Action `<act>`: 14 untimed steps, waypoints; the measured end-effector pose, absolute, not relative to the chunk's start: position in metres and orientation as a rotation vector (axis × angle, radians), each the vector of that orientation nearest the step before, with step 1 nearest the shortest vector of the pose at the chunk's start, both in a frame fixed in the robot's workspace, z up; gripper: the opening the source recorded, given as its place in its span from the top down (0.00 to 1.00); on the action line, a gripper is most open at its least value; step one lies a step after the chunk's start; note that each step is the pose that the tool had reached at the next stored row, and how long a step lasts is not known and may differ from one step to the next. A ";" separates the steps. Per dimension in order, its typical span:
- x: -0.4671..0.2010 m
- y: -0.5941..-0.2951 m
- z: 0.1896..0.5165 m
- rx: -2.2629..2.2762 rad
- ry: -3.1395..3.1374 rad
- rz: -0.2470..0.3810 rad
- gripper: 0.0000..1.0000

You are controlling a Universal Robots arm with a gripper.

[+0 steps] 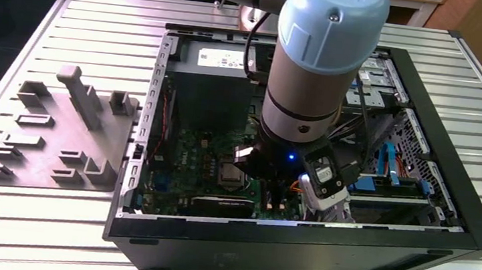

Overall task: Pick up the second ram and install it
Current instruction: 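Press down the second ram until it locks into place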

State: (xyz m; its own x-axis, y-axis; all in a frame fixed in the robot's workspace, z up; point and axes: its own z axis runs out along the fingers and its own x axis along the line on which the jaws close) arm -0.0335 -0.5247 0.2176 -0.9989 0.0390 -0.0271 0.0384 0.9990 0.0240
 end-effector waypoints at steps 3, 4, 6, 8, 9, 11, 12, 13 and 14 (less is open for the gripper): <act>-0.033 -0.525 0.219 0.060 3.113 0.039 0.90; -0.033 -0.524 0.220 0.060 3.112 0.041 0.90; -0.034 -0.525 0.226 0.060 3.113 0.037 0.90; -0.034 -0.525 0.232 0.060 3.113 0.037 0.90; -0.034 -0.525 0.236 0.060 3.113 0.037 0.90; -0.034 -0.525 0.241 0.060 3.113 0.037 0.90; -0.033 -0.525 0.242 0.060 3.113 0.037 0.90; -0.033 -0.525 0.242 0.060 3.113 0.037 0.90; -0.033 -0.525 0.242 0.060 3.113 0.037 0.90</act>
State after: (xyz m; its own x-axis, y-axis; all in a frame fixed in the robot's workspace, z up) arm -0.0335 -0.5247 0.2424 -0.9989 0.0390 -0.0273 0.0383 0.9990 0.0241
